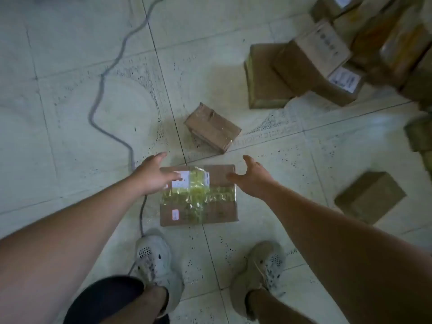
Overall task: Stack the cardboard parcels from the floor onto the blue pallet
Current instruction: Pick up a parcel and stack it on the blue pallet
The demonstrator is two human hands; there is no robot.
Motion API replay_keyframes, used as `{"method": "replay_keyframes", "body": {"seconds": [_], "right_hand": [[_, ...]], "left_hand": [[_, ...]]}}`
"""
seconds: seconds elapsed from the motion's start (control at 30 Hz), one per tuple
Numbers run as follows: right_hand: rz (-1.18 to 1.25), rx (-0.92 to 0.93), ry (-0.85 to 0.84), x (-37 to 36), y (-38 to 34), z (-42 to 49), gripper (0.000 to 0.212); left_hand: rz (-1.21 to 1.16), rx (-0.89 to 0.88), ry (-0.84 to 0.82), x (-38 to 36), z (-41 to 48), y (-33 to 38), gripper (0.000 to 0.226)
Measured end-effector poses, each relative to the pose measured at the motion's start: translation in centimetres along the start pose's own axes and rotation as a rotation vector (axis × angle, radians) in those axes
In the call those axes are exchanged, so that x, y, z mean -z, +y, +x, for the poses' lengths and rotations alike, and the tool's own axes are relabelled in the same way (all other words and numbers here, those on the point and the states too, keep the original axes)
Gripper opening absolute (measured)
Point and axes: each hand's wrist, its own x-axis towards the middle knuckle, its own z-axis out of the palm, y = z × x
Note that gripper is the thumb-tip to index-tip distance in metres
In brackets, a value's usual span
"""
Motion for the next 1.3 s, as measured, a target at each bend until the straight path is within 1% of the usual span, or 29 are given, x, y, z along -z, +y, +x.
{"method": "replay_keyframes", "body": {"seconds": [0.07, 0.17, 0.23, 0.27, 0.3, 0.37, 0.4, 0.5, 0.63, 0.77, 0.9, 1.03, 1.13, 1.23, 1.3], "right_hand": [[0.055, -0.038, -0.022, -3.7, 1.9, 3.7, 0.089], [0.179, -0.184, -0.071, -9.4, 5.2, 7.6, 0.101], [0.269, -0.219, -0.091, -12.4, 6.9, 8.9, 0.103], [0.316, -0.211, -0.094, -13.4, 7.4, 9.2, 0.099], [0.369, -0.203, -0.087, -14.3, 7.9, 9.5, 0.095], [0.390, -0.196, -0.048, -14.6, 8.3, 9.2, 0.087], [0.384, -0.195, -0.017, -14.2, 8.1, 8.6, 0.085], [0.349, -0.191, 0.089, -10.8, 7.3, 5.3, 0.089], [0.336, -0.169, 0.210, -2.6, 4.8, -3.2, 0.091], [0.409, -0.109, 0.402, 8.5, 2.7, -14.6, 0.088], [0.499, -0.035, 0.559, 20.6, 2.6, -26.5, 0.091], [0.618, 0.052, 0.703, 31.4, 4.0, -36.5, 0.093], [0.673, 0.114, 0.819, 38.3, 5.6, -43.1, 0.094], [0.732, 0.167, 0.946, 43.3, 7.0, -49.5, 0.095], [0.740, 0.191, 1.072, 45.7, 7.9, -53.8, 0.094]], "left_hand": [[-0.050, 0.044, 0.048, -3.2, 3.2, -3.2, 0.088], [-0.195, 0.179, 0.100, -8.4, 7.3, -8.8, 0.091], [-0.336, 0.318, 0.073, -11.1, 9.3, -11.7, 0.104], [-0.368, 0.367, 0.047, -11.9, 9.8, -12.4, 0.103], [-0.413, 0.388, 0.020, -12.7, 10.4, -13.0, 0.098], [-0.474, 0.377, 0.025, -13.6, 10.7, -13.3, 0.089], [-0.464, 0.352, 0.051, -13.5, 10.2, -12.9, 0.088], [-0.387, 0.213, 0.101, -11.4, 7.3, -10.2, 0.085], [-0.350, 0.020, 0.139, -6.3, 0.6, -1.7, 0.080], [-0.327, -0.222, 0.154, -0.5, -9.1, 10.8, 0.085], [-0.340, -0.456, 0.155, 3.8, -19.5, 24.5, 0.082], [-0.353, -0.654, 0.121, 5.8, -29.4, 37.1, 0.091], [-0.363, -0.806, 0.110, 6.2, -35.6, 45.2, 0.090], [-0.356, -0.960, 0.063, 6.7, -40.9, 52.3, 0.087], [-0.354, -1.076, 0.024, 6.7, -44.5, 56.3, 0.087]]}}
